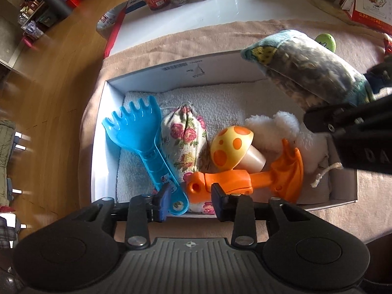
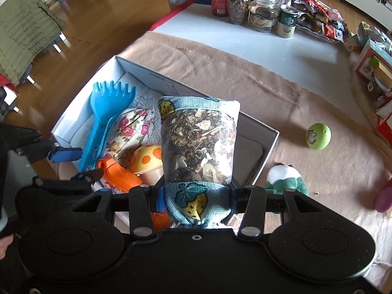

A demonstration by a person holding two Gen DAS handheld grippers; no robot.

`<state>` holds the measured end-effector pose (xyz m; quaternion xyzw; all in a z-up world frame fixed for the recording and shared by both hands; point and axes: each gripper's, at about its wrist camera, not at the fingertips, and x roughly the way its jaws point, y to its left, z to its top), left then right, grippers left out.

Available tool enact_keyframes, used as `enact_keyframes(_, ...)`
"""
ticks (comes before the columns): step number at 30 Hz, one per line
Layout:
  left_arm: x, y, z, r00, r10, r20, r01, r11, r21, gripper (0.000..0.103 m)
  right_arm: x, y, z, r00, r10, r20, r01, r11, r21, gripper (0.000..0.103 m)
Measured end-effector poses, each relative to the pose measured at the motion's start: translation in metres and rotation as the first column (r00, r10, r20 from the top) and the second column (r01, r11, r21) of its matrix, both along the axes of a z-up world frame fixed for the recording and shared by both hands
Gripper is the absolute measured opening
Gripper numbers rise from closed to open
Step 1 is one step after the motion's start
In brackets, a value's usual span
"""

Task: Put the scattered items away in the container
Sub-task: 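Open both grippers to drop the bag and hammer in the box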

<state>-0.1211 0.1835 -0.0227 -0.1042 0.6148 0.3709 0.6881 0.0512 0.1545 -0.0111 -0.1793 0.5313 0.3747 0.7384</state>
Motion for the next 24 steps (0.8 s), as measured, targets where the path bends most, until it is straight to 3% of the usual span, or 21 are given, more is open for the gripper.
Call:
enact_keyframes(5, -0.002, 0.000, -0.006, 1.000, 0.003, -0.004, -0.003, 1.000, -0.004, 0.043, 0.007, 0.006, -0.006, 1.000, -0.012, -0.007, 0.012, 1.000, -0.008, 0.049)
enact_keyframes(11, -0.002, -0.002, -0.010, 1.000, 0.003, -0.005, -0.003, 1.000, -0.011, 0.045, 0.014, 0.009, 0.001, 1.000, -0.019, -0.010, 0.019, 0.998, 0.056, 0.052)
enact_keyframes(24, 0.001, -0.009, -0.013, 1.000, 0.009, -0.004, -0.009, 1.000, -0.017, 0.048, 0.022, -0.021, 0.018, 0.999, -0.046, -0.022, 0.048, 0.991, 0.125, 0.053)
